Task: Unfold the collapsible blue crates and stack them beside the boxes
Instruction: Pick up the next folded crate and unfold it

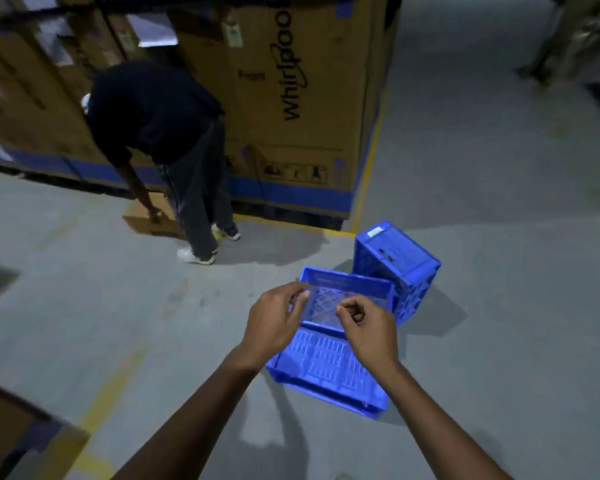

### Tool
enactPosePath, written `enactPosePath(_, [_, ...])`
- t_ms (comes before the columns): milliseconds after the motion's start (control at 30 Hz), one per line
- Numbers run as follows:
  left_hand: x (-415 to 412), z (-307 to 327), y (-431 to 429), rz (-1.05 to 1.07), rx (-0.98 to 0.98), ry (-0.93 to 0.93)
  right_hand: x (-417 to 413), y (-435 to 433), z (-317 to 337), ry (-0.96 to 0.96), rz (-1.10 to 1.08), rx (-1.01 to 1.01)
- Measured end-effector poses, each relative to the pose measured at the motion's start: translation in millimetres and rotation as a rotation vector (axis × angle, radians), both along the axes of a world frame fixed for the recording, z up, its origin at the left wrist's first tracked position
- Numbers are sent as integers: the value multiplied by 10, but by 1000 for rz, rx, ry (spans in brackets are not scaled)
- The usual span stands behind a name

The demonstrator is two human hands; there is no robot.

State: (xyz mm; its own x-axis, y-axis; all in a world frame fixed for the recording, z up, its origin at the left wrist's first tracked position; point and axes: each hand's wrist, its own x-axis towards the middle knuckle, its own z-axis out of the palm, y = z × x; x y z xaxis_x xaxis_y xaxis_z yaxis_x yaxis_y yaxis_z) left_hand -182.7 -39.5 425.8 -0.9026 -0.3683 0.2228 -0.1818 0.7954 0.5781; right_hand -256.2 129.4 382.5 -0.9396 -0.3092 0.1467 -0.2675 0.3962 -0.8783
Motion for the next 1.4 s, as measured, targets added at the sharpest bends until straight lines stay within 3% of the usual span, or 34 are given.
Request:
enactPosePath(233, [-583, -553, 51, -296, -15, -46, -112, 275, -372, 28, -197, 178])
enactPosePath(467, [-706, -1758, -39, -471, -35, -63, 36, 337, -1341, -49, -280, 410])
enactPosePath(633, [-771, -2930, -171, -493, -55, -122, -10, 319, -2473, -178, -163, 579])
enactPosePath(800, [-706, -4457, -210, -534, -68, -191, -59, 387, -4011, -335, 65, 887])
enactPosePath(933, [-649, -5562, -150, -643, -112, -207, -113, 435, -5125, -299, 167, 1117])
enactPosePath(1100, [-606, -6607, -49, -709, -251, -622, -297, 302, -5961, -145, 247, 1329])
enactPosePath(1233, [-483, -6958, 26, -633, -435, -551, -367, 178, -6242, -18, 188, 1459])
enactPosePath(1400, [-562, -6791, 25, -631, -361, -647, -333, 110, -6148, 6, 192, 1516])
